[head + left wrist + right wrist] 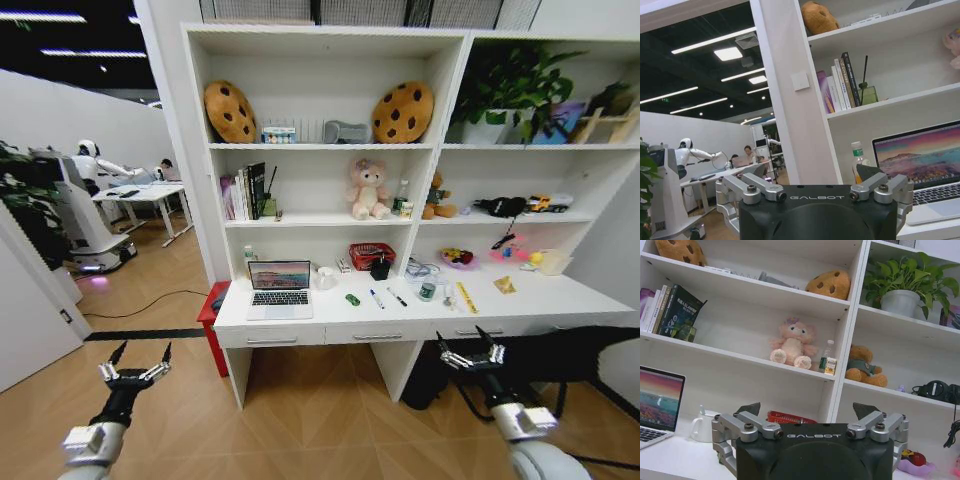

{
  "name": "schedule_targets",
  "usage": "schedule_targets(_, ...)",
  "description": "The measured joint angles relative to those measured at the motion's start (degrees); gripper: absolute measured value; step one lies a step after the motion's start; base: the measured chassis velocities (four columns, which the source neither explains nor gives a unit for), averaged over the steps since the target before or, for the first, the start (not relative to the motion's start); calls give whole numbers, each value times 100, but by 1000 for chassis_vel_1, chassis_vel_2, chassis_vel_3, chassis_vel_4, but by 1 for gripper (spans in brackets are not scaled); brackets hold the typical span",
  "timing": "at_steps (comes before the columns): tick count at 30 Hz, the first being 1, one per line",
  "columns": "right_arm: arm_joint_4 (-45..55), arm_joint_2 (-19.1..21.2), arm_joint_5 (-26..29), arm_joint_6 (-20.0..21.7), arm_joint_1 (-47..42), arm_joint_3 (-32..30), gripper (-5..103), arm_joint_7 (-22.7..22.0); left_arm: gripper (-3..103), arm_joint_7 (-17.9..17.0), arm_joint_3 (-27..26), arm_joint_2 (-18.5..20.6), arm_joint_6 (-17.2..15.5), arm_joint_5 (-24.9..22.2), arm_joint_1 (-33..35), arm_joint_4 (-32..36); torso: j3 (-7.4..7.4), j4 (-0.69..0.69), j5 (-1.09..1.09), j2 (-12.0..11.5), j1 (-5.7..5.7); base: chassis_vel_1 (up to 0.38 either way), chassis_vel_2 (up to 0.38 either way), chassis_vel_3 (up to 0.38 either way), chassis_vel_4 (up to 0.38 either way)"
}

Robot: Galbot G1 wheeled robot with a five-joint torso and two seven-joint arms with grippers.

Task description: Organize the objects on the table.

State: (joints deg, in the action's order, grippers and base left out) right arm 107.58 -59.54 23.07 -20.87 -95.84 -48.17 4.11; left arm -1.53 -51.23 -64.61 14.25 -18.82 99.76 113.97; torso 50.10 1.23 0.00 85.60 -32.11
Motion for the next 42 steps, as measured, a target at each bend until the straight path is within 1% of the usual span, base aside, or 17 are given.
schedule_targets(27,-45,-47,-88,-1,31,16,100,-1,100,4,46,-7,20,-12,-113,-110,0,-1,0,0,0,-77,76,75,-78)
schedule_targets(28,-39,-42,-78,4,34,16,100,2,102,3,48,-5,20,-16,-119,-110,0,0,0,0,-1,-79,73,90,-85)
schedule_targets(29,-35,-40,-76,7,35,16,100,4,99,1,48,-5,20,-18,-121,-110,0,0,1,0,-1,-89,73,99,-100)
schedule_targets(31,-33,-39,-76,9,35,15,100,5,99,1,48,-7,20,-19,-121,-110,0,0,0,0,-1,-97,81,98,-100)
schedule_targets(33,-31,-39,-76,9,34,14,100,8,101,0,48,-12,20,-20,-118,-110,0,2,-1,0,-1,-114,90,99,-99)
schedule_targets(36,-25,-46,-76,12,22,11,100,9,99,1,44,-15,21,-21,-107,-117,1,-2,0,0,-1,-107,98,104,-92)
schedule_targets(38,-19,-49,-76,13,13,9,100,13,98,1,41,-15,23,-21,-105,-116,0,0,0,0,-1,-111,105,109,-92)
schedule_targets(42,-8,-51,-74,15,7,0,100,22,100,2,39,-15,23,-23,-105,-106,0,0,0,0,-1,-103,110,97,-114)
